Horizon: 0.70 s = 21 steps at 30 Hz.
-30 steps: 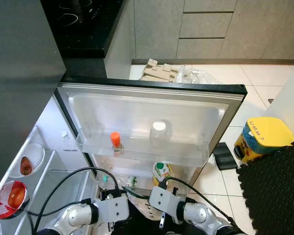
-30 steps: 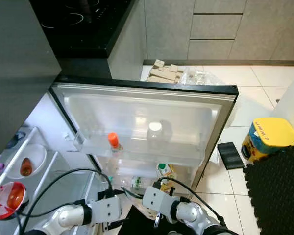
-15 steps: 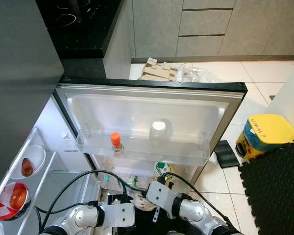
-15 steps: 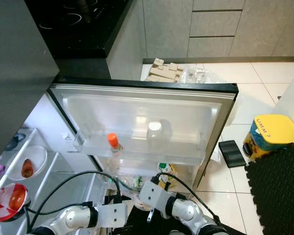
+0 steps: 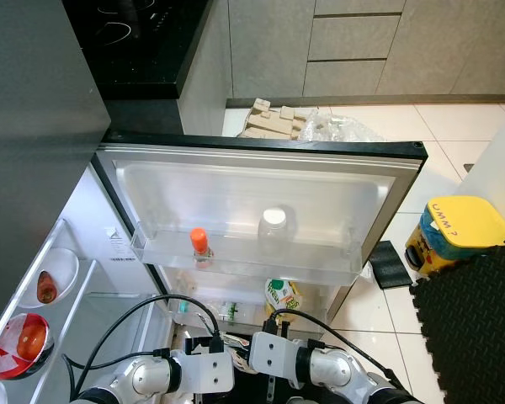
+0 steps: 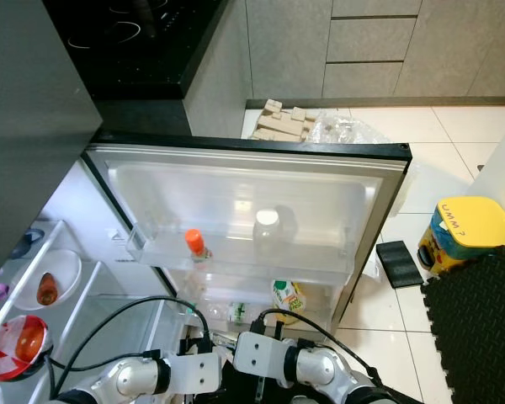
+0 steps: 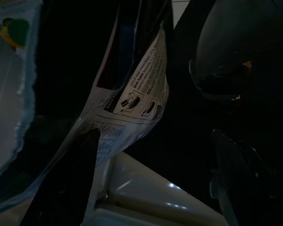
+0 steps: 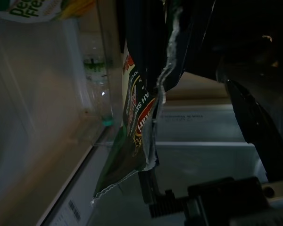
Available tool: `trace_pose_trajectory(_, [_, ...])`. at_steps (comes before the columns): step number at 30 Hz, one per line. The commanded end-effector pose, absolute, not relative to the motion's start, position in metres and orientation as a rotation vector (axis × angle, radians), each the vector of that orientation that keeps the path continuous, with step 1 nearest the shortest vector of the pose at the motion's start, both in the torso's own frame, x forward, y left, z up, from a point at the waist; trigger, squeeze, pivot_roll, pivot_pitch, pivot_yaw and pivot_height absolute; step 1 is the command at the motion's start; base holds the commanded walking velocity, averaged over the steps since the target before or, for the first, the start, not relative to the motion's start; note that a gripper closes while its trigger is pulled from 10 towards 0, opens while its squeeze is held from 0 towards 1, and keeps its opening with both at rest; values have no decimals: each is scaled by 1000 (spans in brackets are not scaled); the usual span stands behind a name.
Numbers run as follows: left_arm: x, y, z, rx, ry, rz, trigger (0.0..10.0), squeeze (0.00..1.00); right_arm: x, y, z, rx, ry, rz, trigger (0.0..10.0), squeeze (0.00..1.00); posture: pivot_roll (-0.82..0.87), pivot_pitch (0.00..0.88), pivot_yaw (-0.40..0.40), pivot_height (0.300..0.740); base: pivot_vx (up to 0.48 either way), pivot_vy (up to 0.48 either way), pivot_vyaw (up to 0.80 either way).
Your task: Restocking fridge
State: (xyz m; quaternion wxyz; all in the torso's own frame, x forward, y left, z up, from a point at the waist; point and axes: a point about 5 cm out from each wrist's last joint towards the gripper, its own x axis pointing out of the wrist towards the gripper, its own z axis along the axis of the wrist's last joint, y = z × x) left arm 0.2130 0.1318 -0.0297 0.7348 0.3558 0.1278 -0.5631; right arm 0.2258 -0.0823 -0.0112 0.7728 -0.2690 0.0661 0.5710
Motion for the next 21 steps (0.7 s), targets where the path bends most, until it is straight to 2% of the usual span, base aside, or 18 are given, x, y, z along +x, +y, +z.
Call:
trace_pose_trajectory(1, [211, 134, -31, 778, 293, -1252, 10000, 0, 221, -76, -7, -555, 85, 1278, 10000, 0, -139, 121, 57, 740, 0, 0, 0])
trace_pose_trajectory(2, [211, 134, -31, 775, 293, -1256, 10000, 0, 221, -75, -7, -550, 80, 1279, 10000, 0, -140, 122, 57, 740, 0, 0, 0])
trace_pose_trajectory(3, [211, 133, -30, 765, 294, -1263, 1412, 0, 222, -75, -5, -543, 73, 1274, 10000, 0, -140, 122, 58, 740, 0, 0, 0])
trace_pose_trajectory(4, [211, 133, -30, 765, 294, -1263, 1412, 0, 222, -75, -5, -543, 73, 1274, 10000, 0, -140, 122, 58, 740, 0, 0, 0])
trace_pose_trajectory(5, [210, 133, -30, 753, 300, -1272, 0, 0, 223, -74, -5, -540, 68, 1270, 10000, 0, -141, 123, 59, 740, 0, 0, 0])
trace_pose_trajectory(21, [211, 132, -27, 725, 293, -1301, 0, 0, 224, -75, -4, -527, 64, 1257, 10000, 0, -141, 112, 59, 740, 0, 0, 0])
